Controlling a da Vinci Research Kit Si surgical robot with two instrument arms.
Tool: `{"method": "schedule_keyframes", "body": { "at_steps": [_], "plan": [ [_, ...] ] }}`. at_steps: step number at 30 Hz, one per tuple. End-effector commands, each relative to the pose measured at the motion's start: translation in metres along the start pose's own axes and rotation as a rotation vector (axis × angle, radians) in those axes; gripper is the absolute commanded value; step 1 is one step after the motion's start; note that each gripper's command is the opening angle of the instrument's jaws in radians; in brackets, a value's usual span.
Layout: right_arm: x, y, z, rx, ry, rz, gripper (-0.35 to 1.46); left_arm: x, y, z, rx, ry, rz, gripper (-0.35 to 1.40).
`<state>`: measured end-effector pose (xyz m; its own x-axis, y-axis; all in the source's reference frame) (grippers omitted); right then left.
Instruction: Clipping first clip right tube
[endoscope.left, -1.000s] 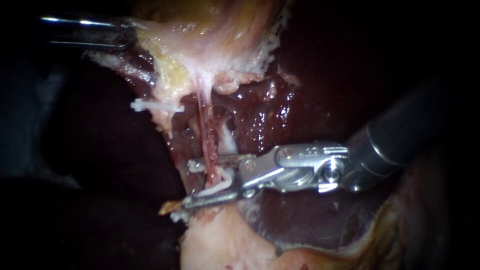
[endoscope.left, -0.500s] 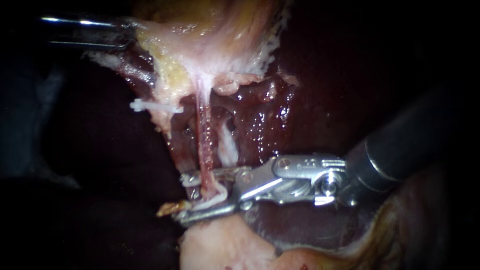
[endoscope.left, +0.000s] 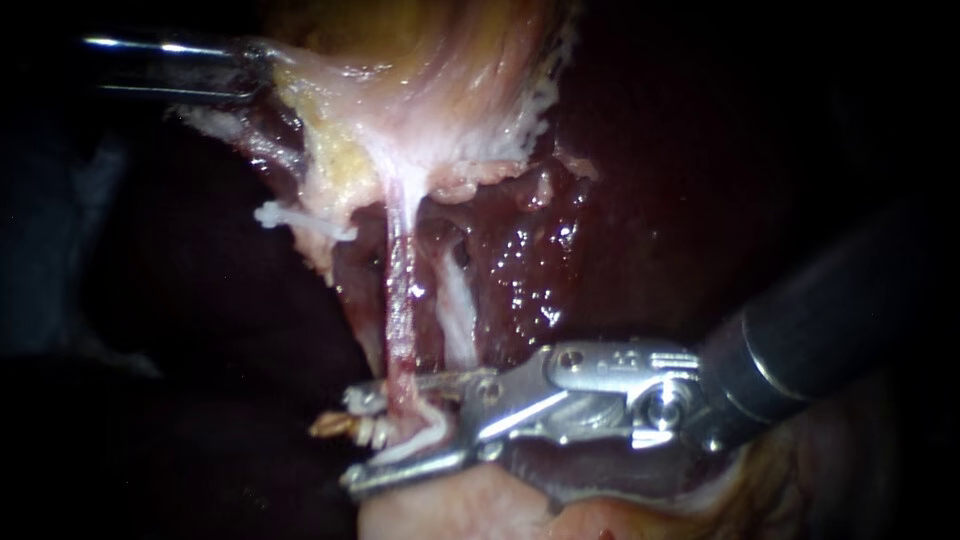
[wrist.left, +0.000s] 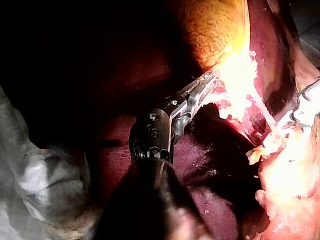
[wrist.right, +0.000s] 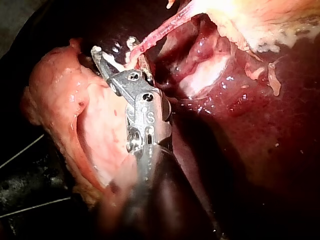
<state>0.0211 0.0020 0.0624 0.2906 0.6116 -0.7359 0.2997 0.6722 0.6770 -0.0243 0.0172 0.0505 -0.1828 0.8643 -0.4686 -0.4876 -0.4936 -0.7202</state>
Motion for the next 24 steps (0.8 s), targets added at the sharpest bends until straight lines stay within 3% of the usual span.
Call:
{"method": "schedule_keyframes", "body": {
  "at_steps": [1, 7, 11, 13, 15, 19, 24],
  "plan": [
    [-0.0001, 0.0001, -0.0001, -0.005, 0.0, 0.001, 0.4, 0.0, 0.0, 0.0, 0.0, 0.0, 0.0, -0.35],
    [-0.0003, 0.0001, -0.0007, -0.003, 0.0, 0.007, 0.15, 0.0, 0.0, 0.0, 0.0, 0.0, 0.0, -0.35],
    [0.0, 0.0003, -0.0012, -0.007, 0.002, 0.009, -0.12, 0.0, 0.0, 0.0, 0.0, 0.0, 0.0, -0.35],
    [0.0003, 0.0002, -0.0016, -0.007, 0.003, 0.058, -0.35, 0.0, 0.0, 0.0, 0.0, 0.0, 0.0, -0.35],
    [0.0004, 0.0003, -0.0018, -0.016, 0.006, 0.106, -0.35, 0.0, 0.0, 0.0, 0.0, 0.0, 0.0, -0.35],
    [0.0, 0.0, -0.0019, -0.05, -0.052, 0.118, -0.35, 0.0, 0.0, 0.0, 0.0, 0.0, 0.0, -0.35],
    [-0.0003, 0.0001, -0.0018, -0.051, -0.053, 0.116, -0.35, 0.0, 0.0, 0.0, 0.0, 0.0, 0.0, -0.35]
  ]
}}
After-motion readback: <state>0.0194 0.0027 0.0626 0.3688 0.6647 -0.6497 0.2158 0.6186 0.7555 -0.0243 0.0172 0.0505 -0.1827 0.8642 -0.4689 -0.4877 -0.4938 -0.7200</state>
